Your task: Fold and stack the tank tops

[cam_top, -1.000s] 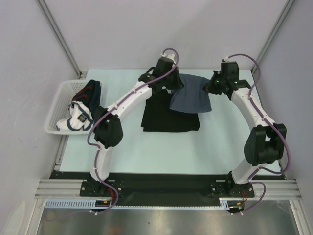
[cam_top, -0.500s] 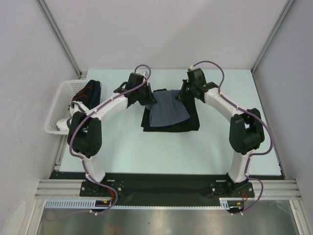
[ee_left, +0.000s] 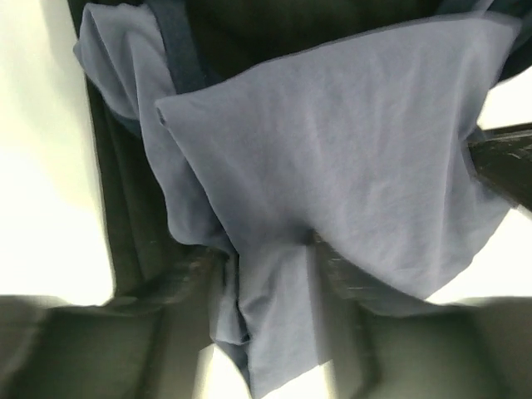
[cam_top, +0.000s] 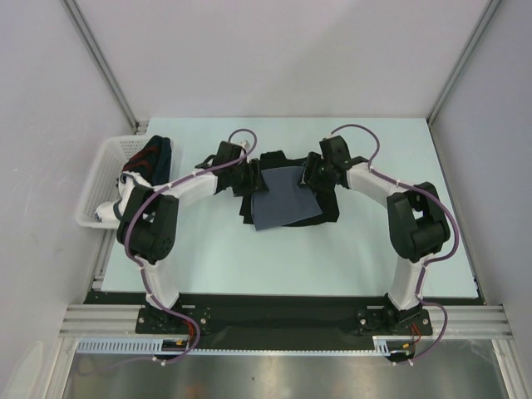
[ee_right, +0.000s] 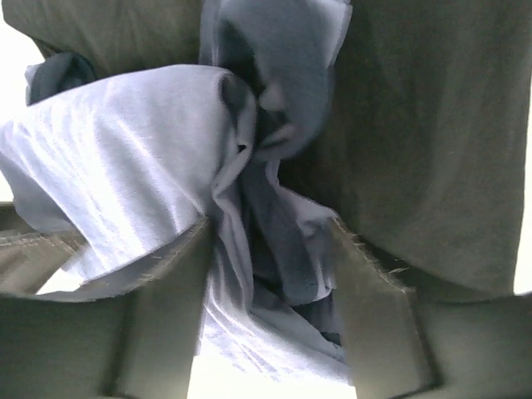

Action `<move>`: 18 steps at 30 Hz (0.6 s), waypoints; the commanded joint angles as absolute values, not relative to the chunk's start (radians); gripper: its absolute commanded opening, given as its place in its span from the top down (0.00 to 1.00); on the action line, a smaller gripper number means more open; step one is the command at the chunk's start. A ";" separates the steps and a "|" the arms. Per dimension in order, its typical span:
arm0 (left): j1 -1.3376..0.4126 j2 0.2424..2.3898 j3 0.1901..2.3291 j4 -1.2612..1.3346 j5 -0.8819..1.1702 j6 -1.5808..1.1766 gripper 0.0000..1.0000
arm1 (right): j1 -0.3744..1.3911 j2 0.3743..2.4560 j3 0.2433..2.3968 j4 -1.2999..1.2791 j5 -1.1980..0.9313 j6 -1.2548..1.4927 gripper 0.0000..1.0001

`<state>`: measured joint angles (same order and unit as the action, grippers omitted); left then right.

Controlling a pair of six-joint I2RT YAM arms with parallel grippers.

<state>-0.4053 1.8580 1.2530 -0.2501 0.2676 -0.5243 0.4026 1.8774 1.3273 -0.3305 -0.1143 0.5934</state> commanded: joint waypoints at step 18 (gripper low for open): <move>-0.327 1.847 1.270 -0.074 0.305 -0.563 0.12 | 0.319 2.019 1.482 -0.163 -0.311 0.523 0.31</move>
